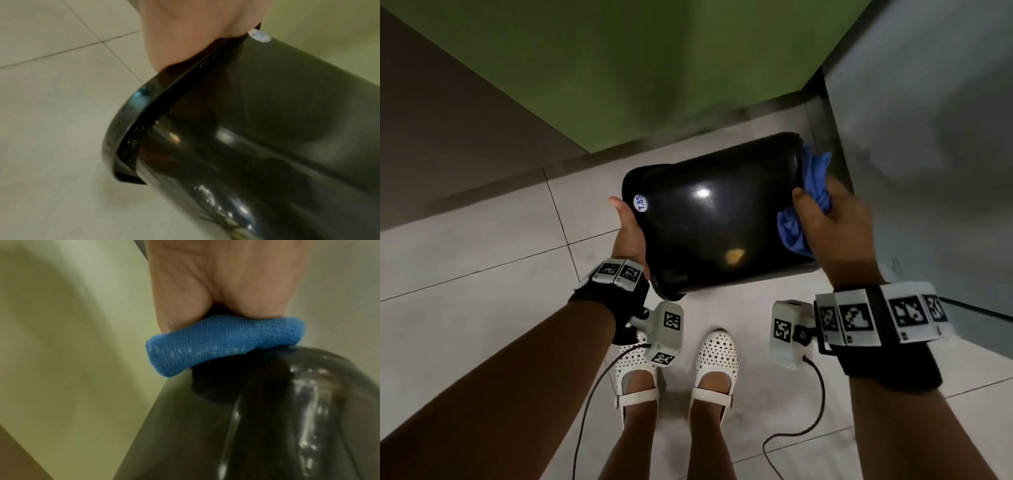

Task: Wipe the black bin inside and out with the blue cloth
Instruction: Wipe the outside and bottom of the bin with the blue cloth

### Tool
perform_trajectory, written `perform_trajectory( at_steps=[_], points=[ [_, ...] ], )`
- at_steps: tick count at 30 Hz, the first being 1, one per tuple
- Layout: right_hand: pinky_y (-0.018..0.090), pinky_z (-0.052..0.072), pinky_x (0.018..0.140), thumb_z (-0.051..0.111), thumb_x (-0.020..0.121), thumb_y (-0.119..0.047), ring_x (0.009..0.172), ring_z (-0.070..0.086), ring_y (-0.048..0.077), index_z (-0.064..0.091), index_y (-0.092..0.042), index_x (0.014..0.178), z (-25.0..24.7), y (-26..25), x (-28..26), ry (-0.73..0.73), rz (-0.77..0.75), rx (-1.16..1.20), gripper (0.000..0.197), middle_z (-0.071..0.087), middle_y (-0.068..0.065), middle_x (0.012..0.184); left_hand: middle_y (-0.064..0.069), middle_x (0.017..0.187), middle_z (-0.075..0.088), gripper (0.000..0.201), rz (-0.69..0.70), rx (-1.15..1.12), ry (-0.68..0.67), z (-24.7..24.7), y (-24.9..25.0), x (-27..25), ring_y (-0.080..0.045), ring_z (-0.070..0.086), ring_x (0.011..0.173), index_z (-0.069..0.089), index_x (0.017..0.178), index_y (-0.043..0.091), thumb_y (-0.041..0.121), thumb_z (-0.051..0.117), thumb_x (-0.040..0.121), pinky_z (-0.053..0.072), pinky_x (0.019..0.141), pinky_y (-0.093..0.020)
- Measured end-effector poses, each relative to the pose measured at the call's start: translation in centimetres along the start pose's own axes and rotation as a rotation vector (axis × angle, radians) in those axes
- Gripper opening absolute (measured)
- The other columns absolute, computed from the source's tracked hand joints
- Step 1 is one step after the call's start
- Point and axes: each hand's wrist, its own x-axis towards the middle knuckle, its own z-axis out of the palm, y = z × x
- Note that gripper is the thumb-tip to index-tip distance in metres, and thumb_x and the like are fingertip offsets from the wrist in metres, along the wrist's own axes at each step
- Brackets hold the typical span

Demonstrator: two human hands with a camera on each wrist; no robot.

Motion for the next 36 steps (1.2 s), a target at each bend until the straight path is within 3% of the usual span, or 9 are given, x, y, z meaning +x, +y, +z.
perform_trajectory(
  at_steps=[7,12,15,18,23,26,30,33,36],
  points=[
    [-0.003,0.039,0.068,0.055,0.088,-0.017,0.067,0.059,-0.007,0.055,-0.011,0.124,0.5,-2.1,0.1,-0.034,-0.188,-0.093,0.036,0.06,-0.006,0.07,-0.01,0.138,0.052,0.084,0.009,-0.171,0.096,0.5,-3.0,2.4,-0.031,0.047,0.129,0.047,0.134,0.02,0.075,0.011,0.082,0.035,0.111,-0.045],
    [0.05,0.034,0.108,0.046,0.081,-0.023,0.123,0.051,0.034,0.046,-0.005,0.132,2.5,-2.6,-1.6,-0.125,-0.509,-0.308,0.054,0.055,0.018,0.132,0.002,0.145,0.041,0.053,-0.127,-0.292,0.017,0.4,-5.4,3.8,-0.029,0.04,0.132,0.035,0.14,0.026,0.05,0.017,0.097,0.034,0.101,-0.061],
    [0.038,0.022,0.113,0.046,0.079,-0.018,0.13,0.042,0.024,0.047,-0.004,0.13,3.8,-1.0,-2.5,-0.175,-0.605,-0.253,0.053,0.055,0.011,0.133,-0.005,0.147,0.037,0.039,-0.13,-0.323,-0.032,0.2,-6.8,3.7,-0.035,0.037,0.134,0.03,0.139,0.031,0.033,0.026,0.101,0.035,0.092,-0.071],
    [0.034,0.017,0.113,0.044,0.081,-0.016,0.13,0.036,0.017,0.041,-0.003,0.132,4.5,0.5,-3.4,-0.189,-0.577,-0.06,0.053,0.048,0.005,0.135,-0.013,0.141,0.041,0.054,-0.224,-0.38,-0.056,-0.1,-7.9,3.9,-0.044,0.039,0.129,0.038,0.137,0.029,0.058,0.028,0.092,0.034,0.097,-0.071],
    [0.016,0.019,0.113,0.045,0.081,-0.011,0.13,0.027,-0.004,0.046,0.0,0.129,4.9,2.3,-5.0,-0.097,-0.549,0.039,0.049,0.045,0.0,0.13,-0.015,0.143,0.039,0.075,-0.309,-0.413,-0.081,-0.7,-9.1,4.4,-0.044,0.041,0.127,0.043,0.135,0.032,0.077,0.035,0.076,0.05,0.075,-0.064],
    [0.016,0.047,0.088,0.046,0.078,-0.015,0.1,0.051,-0.02,0.059,-0.017,0.105,5.1,3.6,-5.9,0.002,-0.42,0.166,0.03,0.066,-0.013,0.099,-0.017,0.141,0.041,0.094,-0.39,-0.404,-0.102,-0.5,-9.2,4.7,-0.044,0.043,0.124,0.038,0.139,0.02,0.082,0.039,0.068,0.05,0.077,-0.059],
    [0.003,0.041,0.064,0.046,0.08,-0.014,0.066,0.051,-0.015,0.061,-0.038,0.084,4.7,4.5,-6.1,0.383,-0.198,0.479,0.029,0.058,-0.013,0.067,-0.008,0.115,0.055,0.074,-0.308,-0.342,-0.122,0.8,-8.5,4.2,-0.035,0.044,0.127,0.042,0.135,0.018,0.071,0.028,0.084,0.047,0.081,-0.051],
    [0.012,0.046,0.075,0.049,0.081,-0.016,0.078,0.057,-0.002,0.06,0.003,0.105,4.3,5.7,-5.4,0.566,-0.03,0.646,0.033,0.063,-0.012,0.081,-0.019,0.119,0.059,0.065,-0.347,-0.327,-0.236,0.8,-7.7,3.8,-0.048,0.05,0.116,0.046,0.132,0.02,0.066,0.035,0.087,0.04,0.095,-0.067],
    [0.009,0.046,0.072,0.05,0.081,-0.011,0.072,0.058,-0.009,0.052,0.015,0.116,4.4,6.8,-4.2,0.551,0.085,0.598,0.044,0.064,-0.017,0.076,-0.012,0.144,0.038,0.061,-0.333,-0.178,-0.184,0.5,-6.3,3.2,-0.05,0.031,0.132,0.039,0.136,0.029,0.065,0.034,0.087,0.017,0.106,-0.073]
  ],
)
